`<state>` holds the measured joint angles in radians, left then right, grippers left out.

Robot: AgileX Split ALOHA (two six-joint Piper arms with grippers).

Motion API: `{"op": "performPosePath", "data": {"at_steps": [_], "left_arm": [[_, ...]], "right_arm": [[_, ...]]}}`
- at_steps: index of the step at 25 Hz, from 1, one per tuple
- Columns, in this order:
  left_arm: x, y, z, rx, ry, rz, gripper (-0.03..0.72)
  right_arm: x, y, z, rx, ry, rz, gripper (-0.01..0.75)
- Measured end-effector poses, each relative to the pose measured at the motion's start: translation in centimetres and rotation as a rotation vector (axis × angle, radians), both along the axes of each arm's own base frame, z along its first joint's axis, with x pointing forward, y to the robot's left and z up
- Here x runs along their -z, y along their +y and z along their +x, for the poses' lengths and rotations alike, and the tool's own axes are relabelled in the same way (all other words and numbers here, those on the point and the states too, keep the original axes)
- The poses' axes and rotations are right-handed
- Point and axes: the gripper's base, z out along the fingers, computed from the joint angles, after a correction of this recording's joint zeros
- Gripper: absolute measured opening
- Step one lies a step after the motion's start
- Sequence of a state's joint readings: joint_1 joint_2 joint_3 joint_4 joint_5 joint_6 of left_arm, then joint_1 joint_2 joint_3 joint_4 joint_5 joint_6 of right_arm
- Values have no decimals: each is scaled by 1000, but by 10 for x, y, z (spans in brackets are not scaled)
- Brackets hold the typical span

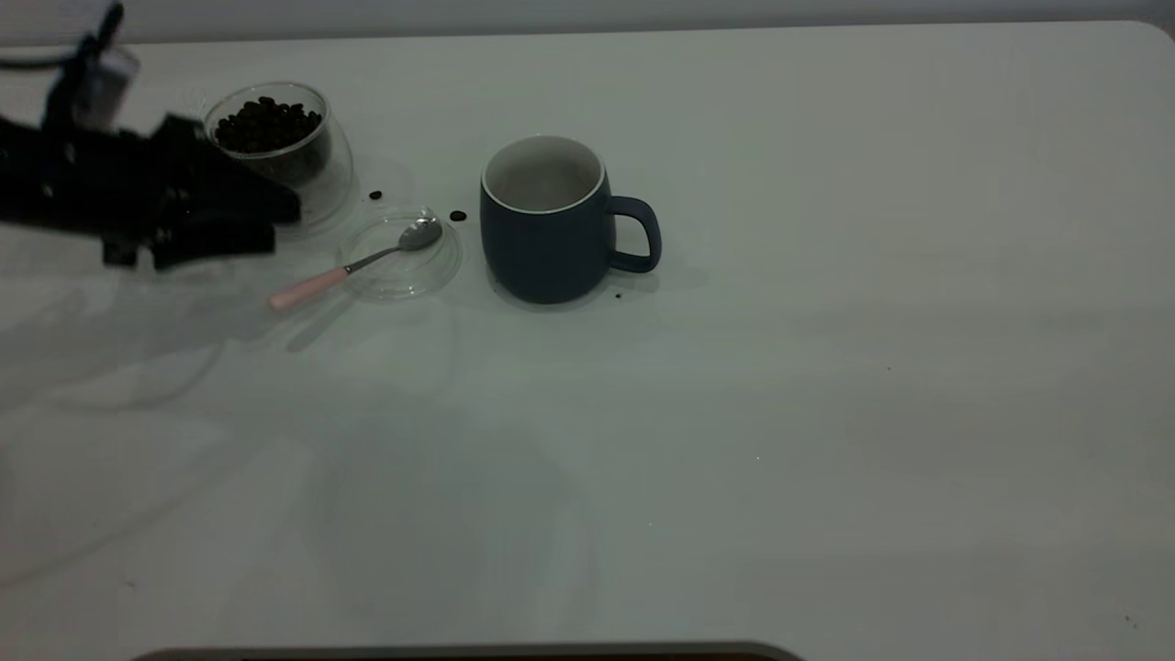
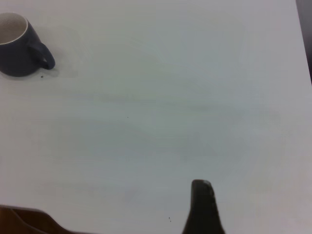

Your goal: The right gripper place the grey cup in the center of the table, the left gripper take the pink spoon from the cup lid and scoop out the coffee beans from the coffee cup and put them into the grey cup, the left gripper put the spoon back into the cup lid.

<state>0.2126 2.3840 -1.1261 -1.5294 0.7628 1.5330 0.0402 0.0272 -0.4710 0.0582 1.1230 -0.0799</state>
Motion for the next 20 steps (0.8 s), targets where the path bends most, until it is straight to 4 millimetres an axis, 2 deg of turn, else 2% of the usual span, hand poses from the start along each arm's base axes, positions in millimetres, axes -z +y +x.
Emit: {"op": "performPosePath", "data": {"at_steps": [5,12,16,20], "left_arm": [[-42,-8,5,43,-33,32,480],[-98,-51,4,200,-72,106,480],[-142,-65,4,291,-25,250,480],[-194,-74,-7,364,66,436,480]], "right_arm": [[0,0,0,0,0,0,591],[0,0,0,0,0,0,591],[0,0,0,0,0,0,591],[0,0,0,0,0,0,591]]}}
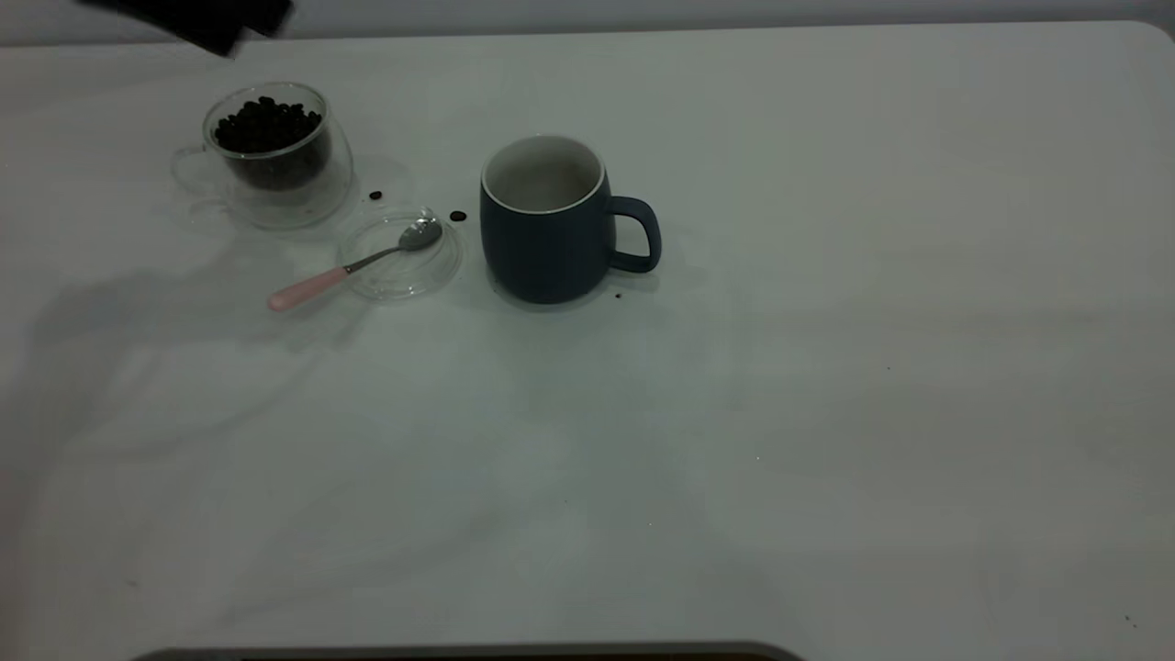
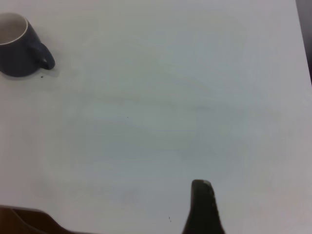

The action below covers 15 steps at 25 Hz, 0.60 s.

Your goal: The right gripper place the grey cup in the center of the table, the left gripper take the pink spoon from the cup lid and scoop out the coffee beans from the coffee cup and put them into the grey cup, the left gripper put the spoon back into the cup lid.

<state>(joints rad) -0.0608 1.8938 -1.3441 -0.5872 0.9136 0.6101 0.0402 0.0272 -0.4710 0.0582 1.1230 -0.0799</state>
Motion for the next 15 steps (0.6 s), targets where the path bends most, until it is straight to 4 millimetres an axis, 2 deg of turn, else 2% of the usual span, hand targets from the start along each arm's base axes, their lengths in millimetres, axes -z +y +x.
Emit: {"op": "performPosePath", "data": {"at_steps": [6,11,15], "left_arm": [[-72,7,-35,-135,104,198,480],[-113,20,-59,-207,-12,286,480],[-147,25,-83,-260,-114,281,480]], "right_arm": [[0,0,0,0,0,0,591],[0,0,0,0,0,0,591],[0,0,0,0,0,0,591]]}}
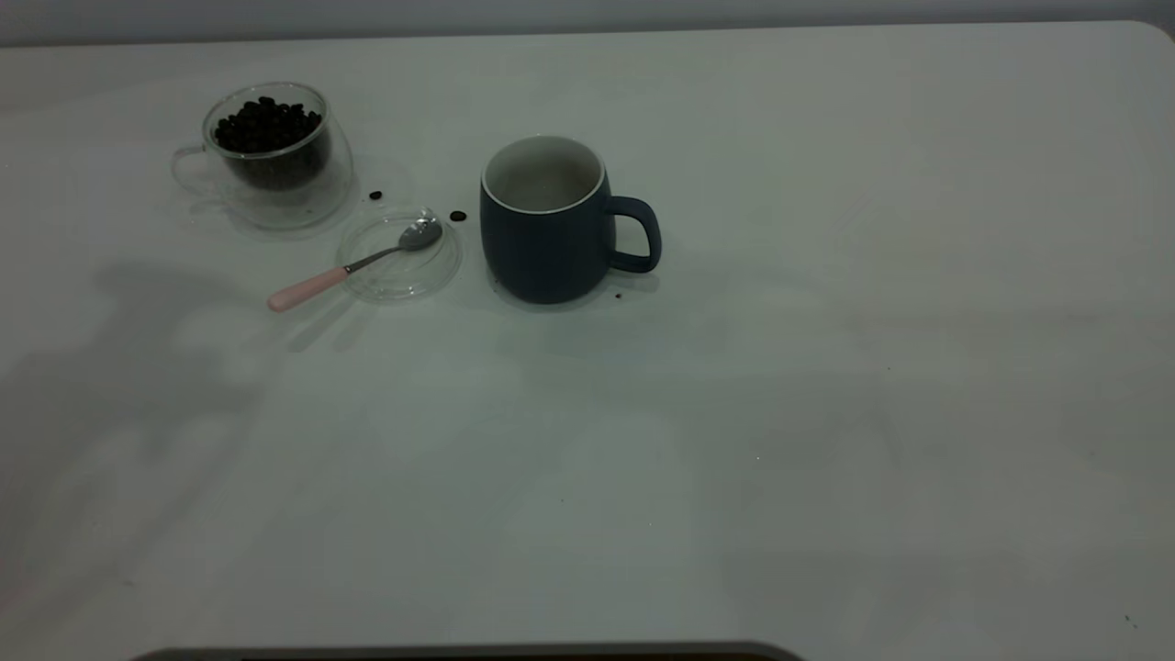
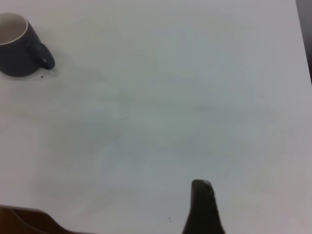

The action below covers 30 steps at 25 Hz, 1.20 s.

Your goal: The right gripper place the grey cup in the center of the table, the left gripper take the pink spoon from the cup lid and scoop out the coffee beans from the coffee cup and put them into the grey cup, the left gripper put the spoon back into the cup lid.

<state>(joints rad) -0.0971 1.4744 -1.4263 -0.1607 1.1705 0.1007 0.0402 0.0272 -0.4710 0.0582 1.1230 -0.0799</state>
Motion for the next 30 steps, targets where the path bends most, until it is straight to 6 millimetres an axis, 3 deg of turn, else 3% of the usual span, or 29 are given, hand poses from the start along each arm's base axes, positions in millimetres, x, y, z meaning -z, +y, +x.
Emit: {"op": "performPosePath", "data": {"at_steps": [10,14,22,26,30], "left_arm": [[-70,11,-108,-34,-306,-44,480],[-71,15,-156,-39,-385,-58,480],[-1,25,-242,-17,-420,-28,480],[44,30,-267,-51,-430,23,480],[80,31,-275,-77,-413,35,480]], "right_arm": [[0,0,0,0,0,0,591],[0,0,0,0,0,0,591],[0,0,0,0,0,0,591],[0,0,0,0,0,0,591],[0,0,0,0,0,0,591]]}}
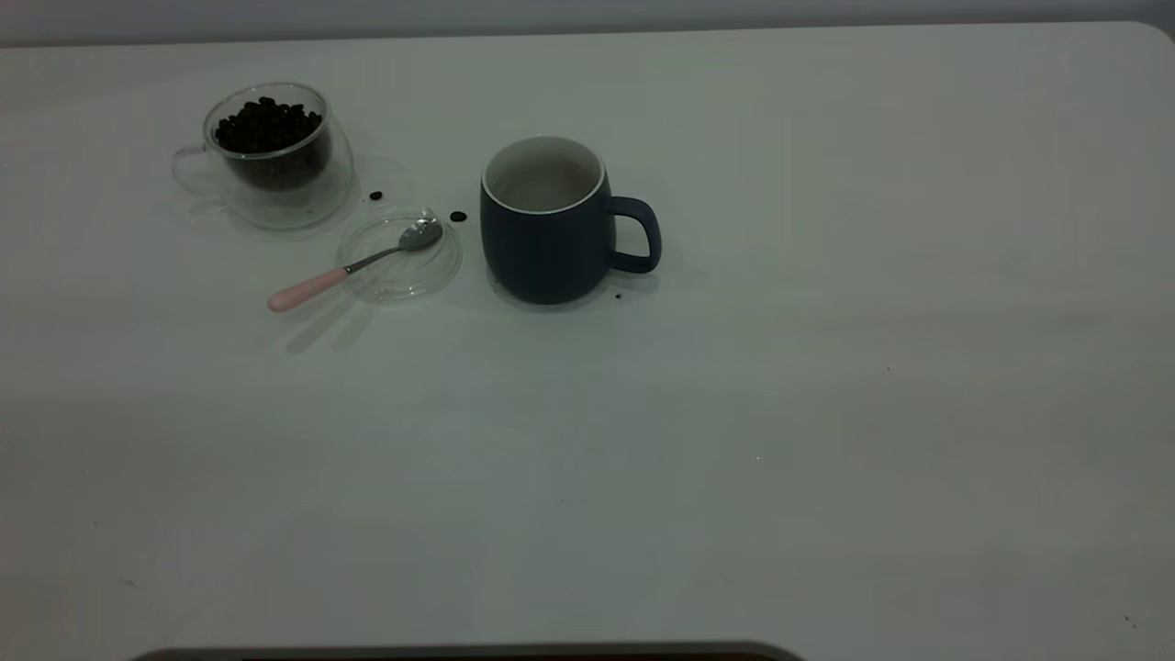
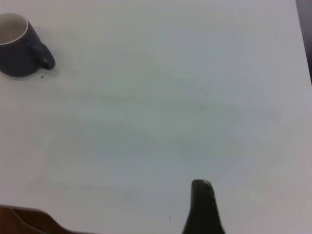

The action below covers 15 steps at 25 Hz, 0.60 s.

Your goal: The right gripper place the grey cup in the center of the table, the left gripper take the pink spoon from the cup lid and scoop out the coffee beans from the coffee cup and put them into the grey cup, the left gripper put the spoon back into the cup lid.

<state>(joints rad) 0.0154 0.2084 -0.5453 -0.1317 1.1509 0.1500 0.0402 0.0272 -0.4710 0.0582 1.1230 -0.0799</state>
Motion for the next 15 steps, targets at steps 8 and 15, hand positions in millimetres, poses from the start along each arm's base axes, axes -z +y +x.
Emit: {"op": "performPosePath", "data": {"at_steps": [8,15], "left_arm": [[12,2,-14,-32,-105,11,480],[16,6,-24,-84,-162,13,480]], "right_arm": [[0,0,0,0,0,0,591],[0,0,0,0,0,0,591]]}}
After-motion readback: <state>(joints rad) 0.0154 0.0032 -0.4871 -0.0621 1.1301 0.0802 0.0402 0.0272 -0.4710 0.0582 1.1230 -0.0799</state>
